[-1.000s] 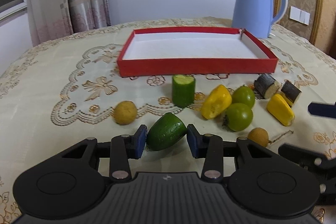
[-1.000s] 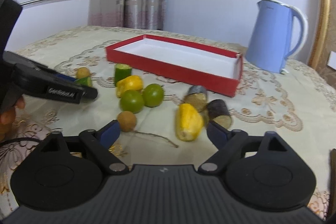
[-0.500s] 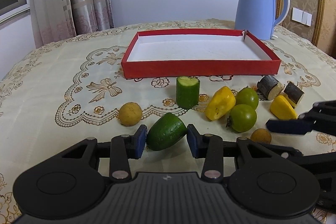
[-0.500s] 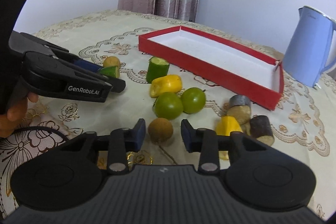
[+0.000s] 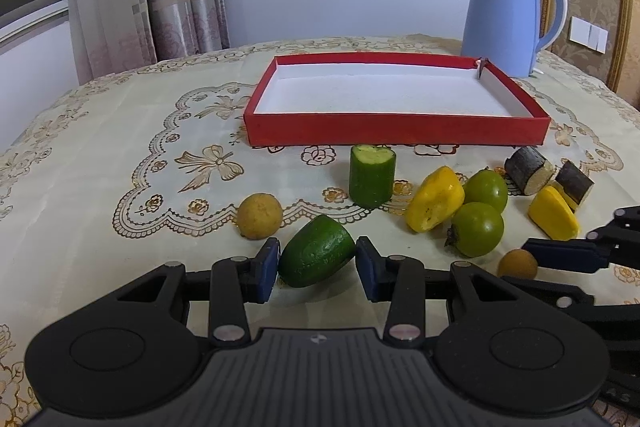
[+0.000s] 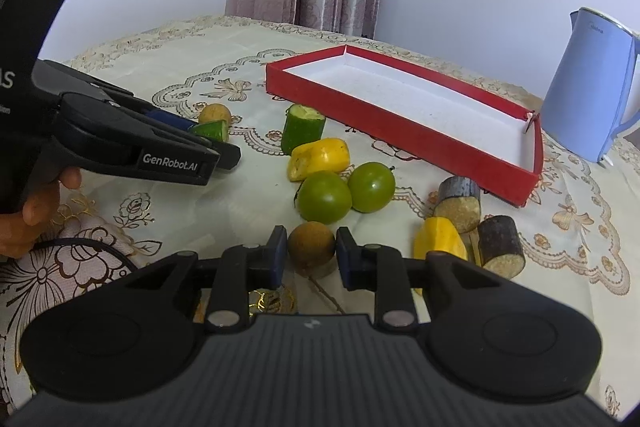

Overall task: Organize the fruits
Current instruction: 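Close the left gripper on the green cucumber wedge while the right gripper grasps the brown longan, then carry the cucumber wedge into the red tray and open the left gripper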

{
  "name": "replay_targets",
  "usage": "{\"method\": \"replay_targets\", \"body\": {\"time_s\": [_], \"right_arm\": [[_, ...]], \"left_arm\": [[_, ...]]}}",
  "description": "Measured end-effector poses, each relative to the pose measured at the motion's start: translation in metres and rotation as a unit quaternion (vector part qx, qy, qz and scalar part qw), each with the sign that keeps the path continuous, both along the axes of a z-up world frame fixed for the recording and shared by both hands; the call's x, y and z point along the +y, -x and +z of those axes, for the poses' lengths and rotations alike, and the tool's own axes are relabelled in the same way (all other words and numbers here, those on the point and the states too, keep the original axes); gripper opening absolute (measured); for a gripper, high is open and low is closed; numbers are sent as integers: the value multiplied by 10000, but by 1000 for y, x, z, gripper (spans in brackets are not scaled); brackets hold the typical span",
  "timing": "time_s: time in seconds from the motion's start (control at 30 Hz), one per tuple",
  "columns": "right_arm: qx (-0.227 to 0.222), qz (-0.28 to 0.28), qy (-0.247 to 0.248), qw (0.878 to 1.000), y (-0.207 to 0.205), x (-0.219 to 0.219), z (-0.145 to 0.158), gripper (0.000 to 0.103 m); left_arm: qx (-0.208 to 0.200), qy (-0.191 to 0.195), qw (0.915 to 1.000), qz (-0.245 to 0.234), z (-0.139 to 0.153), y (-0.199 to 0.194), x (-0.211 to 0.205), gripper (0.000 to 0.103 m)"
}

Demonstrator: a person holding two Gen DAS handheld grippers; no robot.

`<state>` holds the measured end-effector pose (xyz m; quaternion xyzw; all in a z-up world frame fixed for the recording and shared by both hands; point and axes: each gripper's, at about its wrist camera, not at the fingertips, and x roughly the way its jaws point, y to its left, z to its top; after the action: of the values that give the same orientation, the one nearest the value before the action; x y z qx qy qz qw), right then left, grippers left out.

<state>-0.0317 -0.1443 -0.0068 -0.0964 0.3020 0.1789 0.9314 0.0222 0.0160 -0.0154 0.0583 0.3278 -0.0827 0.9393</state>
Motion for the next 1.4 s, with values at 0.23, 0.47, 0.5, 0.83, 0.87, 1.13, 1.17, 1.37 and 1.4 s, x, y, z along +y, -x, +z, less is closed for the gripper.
{"method": "replay_targets", "body": {"time_s": [0.23,0.47,0.5,0.83,0.87,1.13,1.17,1.37,1.4], "right_arm": [[-127,-64,-10,9999,6,-5,8,25],[-352,-176,-96,9992,10,-16,22,25],[-374,-186,-124,9991,11,-18,23,25],[-523,-408,-360,9971,11,-42,33,25],[-528,-439,-375,9969,10,-45,33,25],[-565,-651,-557,9947,4,-68,39,25],[-578,-661,-587,9944,3,-70,40,25],[-635,-759,-700,9926,-2,-79,44,25],[-630,-770,-711,9925,-2,-80,44,25]], "left_arm": [[-52,-85,9999,105,2,0,-1,40],[-326,-155,9993,15,29,-6,-7,40],[-348,-152,9993,0,33,-8,-8,40],[-644,-290,9973,-198,89,-102,-33,40],[-568,-234,9979,-193,91,-114,-34,40],[-117,-525,9985,-41,72,-216,-50,40],[12,-515,9987,-17,66,-229,-52,40],[374,-521,9979,29,32,-260,-63,40],[402,-544,9977,46,29,-262,-65,40]]}}
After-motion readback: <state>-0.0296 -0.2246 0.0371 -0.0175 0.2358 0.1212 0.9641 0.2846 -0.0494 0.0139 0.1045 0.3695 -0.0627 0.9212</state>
